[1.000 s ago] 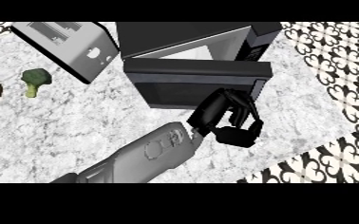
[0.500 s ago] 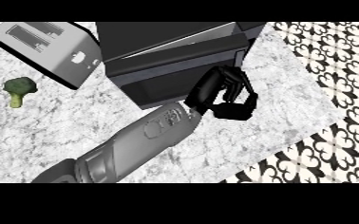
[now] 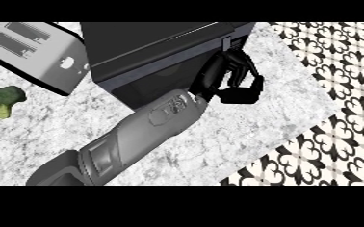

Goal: Pick up the milk, place it into the microwave and close the microwave

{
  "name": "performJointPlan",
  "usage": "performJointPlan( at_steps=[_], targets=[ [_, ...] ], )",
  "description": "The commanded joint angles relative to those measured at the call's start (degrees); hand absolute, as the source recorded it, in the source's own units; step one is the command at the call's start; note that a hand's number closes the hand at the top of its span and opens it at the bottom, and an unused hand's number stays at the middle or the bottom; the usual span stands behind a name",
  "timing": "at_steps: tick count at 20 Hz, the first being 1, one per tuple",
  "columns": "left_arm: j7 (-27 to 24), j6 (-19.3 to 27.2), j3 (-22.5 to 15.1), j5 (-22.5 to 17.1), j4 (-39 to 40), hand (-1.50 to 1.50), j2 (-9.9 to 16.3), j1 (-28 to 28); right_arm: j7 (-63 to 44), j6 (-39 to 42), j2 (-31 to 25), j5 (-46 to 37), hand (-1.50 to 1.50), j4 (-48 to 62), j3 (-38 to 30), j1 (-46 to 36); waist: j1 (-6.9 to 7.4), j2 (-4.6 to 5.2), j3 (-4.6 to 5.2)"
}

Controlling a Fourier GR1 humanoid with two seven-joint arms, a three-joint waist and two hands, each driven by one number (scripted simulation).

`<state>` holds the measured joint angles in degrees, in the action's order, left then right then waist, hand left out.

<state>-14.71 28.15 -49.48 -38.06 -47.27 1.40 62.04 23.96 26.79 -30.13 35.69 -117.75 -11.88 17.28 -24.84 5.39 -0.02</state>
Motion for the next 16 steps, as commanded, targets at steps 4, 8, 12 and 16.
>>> performJointPlan(
  at_steps=[4,8,12,16],
  targets=[
    [-0.42,0.59,0.55,-2.08,2.41,1.50,-1.31,4.58,-1.24,0.09,-2.51,1.35,-1.50,-0.19,-1.92,-1.88,-1.81,0.44,-0.07],
    [-1.25,1.23,-0.19,-2.96,2.23,1.50,-1.29,4.08,-1.95,0.08,-4.00,2.10,-1.50,0.29,-3.20,-2.90,-1.71,0.62,-0.06],
    [-1.59,2.01,-0.56,-3.69,1.98,1.50,-1.28,4.57,-2.64,0.62,-5.09,3.71,-1.50,0.65,-3.74,-3.40,-2.42,0.56,-0.12],
    [-2.19,2.92,-1.00,-4.21,2.10,1.50,-1.27,4.62,-3.06,0.66,-5.42,5.01,-1.50,1.39,-3.80,-4.13,-2.23,0.85,-0.21]
  ],
)
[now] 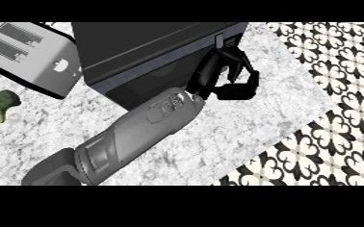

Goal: Pick up the milk, place it into the microwave and close the microwave

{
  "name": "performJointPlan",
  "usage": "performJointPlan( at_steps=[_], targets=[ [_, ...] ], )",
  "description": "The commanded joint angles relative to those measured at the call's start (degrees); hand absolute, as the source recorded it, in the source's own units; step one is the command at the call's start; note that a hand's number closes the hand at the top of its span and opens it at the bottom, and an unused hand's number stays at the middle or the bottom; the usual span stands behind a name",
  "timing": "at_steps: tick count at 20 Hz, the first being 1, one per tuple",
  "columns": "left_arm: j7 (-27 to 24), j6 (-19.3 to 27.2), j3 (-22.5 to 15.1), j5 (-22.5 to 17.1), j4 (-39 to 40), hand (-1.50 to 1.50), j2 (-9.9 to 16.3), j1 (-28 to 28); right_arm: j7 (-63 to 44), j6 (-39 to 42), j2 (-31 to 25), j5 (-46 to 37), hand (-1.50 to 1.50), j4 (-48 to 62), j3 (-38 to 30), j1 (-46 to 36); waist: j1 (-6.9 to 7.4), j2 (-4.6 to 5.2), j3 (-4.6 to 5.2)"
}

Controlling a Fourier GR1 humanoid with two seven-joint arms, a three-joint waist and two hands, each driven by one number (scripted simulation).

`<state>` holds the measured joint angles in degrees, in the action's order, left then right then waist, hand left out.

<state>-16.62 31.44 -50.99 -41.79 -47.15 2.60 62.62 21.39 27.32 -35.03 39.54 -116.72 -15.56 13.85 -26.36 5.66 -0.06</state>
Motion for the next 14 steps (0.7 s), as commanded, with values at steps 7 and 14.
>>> performJointPlan(
  at_steps=[7,14],
  targets=[
    [-0.52,0.50,0.05,-2.07,1.80,1.50,-2.47,4.28,-1.23,0.63,-2.32,3.47,-1.50,0.88,-1.68,-1.74,-1.45,0.31,-0.13],
    [0.23,9.87,4.34,-5.65,5.32,1.50,-2.51,1.06,-2.16,0.88,-3.29,5.70,-1.50,1.87,-2.66,-1.49,0.94,0.06,-0.09]
  ],
)
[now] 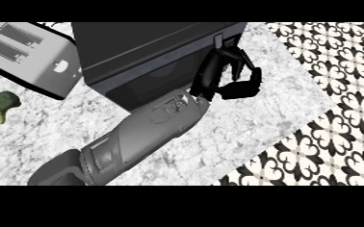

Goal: Pick up the milk, place it into the microwave and close the microwave

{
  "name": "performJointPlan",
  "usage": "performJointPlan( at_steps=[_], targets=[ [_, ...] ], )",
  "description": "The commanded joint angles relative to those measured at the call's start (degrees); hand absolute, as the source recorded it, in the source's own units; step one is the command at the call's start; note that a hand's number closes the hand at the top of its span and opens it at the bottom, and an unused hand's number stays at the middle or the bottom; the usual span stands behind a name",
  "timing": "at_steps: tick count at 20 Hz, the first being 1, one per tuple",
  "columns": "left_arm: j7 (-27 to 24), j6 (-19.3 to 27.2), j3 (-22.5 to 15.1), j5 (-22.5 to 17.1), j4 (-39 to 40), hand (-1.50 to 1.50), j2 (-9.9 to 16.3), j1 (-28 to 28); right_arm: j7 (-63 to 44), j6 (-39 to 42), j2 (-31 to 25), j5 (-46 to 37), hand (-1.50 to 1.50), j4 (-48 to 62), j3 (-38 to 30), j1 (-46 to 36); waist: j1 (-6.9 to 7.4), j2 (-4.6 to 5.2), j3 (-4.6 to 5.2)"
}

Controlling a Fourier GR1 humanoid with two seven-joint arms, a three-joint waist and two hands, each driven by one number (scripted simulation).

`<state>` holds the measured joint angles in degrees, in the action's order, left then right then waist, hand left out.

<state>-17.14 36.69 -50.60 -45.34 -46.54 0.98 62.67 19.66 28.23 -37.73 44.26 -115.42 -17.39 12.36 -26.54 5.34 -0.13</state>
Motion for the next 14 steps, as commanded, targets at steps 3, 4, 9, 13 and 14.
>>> performJointPlan(
  at_steps=[3,4,9,13,14],
  targets=[
    [0.28,6.04,4.76,-2.92,6.61,1.50,-0.99,0.76,-0.48,-0.15,-0.63,2.19,-1.50,0.25,-1.65,0.40,2.31,0.01,0.00],
    [0.49,6.01,4.25,-3.15,6.88,1.50,-0.99,1.00,-0.26,-0.66,-0.56,2.24,-1.50,0.24,-2.29,0.10,2.68,0.00,-0.03],
    [-0.74,4.78,3.62,-4.01,9.92,1.50,-0.99,0.34,-0.60,-1.52,-0.83,3.55,-1.50,0.55,-4.77,1.31,4.87,-0.12,0.03],
    [-1.84,3.04,2.18,-4.41,11.73,1.50,0.51,-0.22,-0.65,-2.13,-1.25,4.43,-1.50,0.08,-6.58,1.39,6.36,0.33,0.11],
    [-1.56,2.51,1.99,-4.94,12.00,1.50,0.53,-0.32,-1.22,-2.16,-1.78,4.29,-1.50,-0.19,-7.02,2.03,6.35,0.27,0.19]
  ],
)
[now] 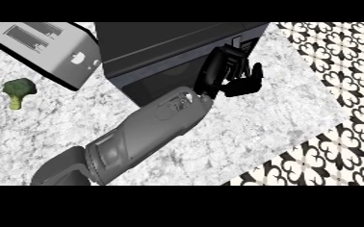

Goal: Pick up the milk, place it into the microwave and close the microwave

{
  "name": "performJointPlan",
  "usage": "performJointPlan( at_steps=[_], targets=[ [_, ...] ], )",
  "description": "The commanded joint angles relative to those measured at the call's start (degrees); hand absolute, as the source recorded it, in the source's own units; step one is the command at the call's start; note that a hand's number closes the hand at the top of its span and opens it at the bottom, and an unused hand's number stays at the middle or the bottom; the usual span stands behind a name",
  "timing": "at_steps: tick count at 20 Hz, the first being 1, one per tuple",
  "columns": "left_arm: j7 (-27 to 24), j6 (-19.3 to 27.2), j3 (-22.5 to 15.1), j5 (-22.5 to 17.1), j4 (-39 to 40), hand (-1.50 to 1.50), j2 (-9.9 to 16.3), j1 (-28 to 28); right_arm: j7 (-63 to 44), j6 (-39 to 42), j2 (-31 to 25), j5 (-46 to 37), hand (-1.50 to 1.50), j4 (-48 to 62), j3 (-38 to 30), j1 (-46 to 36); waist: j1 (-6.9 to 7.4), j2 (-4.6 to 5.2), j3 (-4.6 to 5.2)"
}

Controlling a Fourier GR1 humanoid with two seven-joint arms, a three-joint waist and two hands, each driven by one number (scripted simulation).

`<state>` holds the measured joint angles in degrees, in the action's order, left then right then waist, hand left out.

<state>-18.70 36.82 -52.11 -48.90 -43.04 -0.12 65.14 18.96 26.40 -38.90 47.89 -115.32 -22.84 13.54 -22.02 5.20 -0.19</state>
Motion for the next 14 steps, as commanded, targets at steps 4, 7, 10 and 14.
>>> performJointPlan(
  at_steps=[4,7,10,14],
  targets=[
    [-0.84,0.89,2.33,-2.02,9.29,-1.50,2.55,-2.34,-0.73,-0.93,-0.36,2.08,-1.50,-0.55,-2.39,1.16,3.36,0.90,0.24],
    [-1.67,0.55,2.58,-3.14,9.63,-1.50,3.64,-2.63,-1.01,-0.74,-0.33,2.46,-1.50,-1.19,-3.31,2.64,4.05,0.36,0.26],
    [-2.62,-0.69,2.23,-4.04,9.62,-1.50,4.33,-3.38,-1.15,-1.34,-0.32,2.95,-1.50,-2.08,-4.44,3.18,4.86,0.49,0.41],
    [-3.68,-1.56,1.23,-4.70,9.79,-1.50,3.93,-3.64,-1.86,-1.10,-0.26,4.17,-1.50,-3.33,-4.65,4.44,5.66,0.25,0.34]
  ],
)
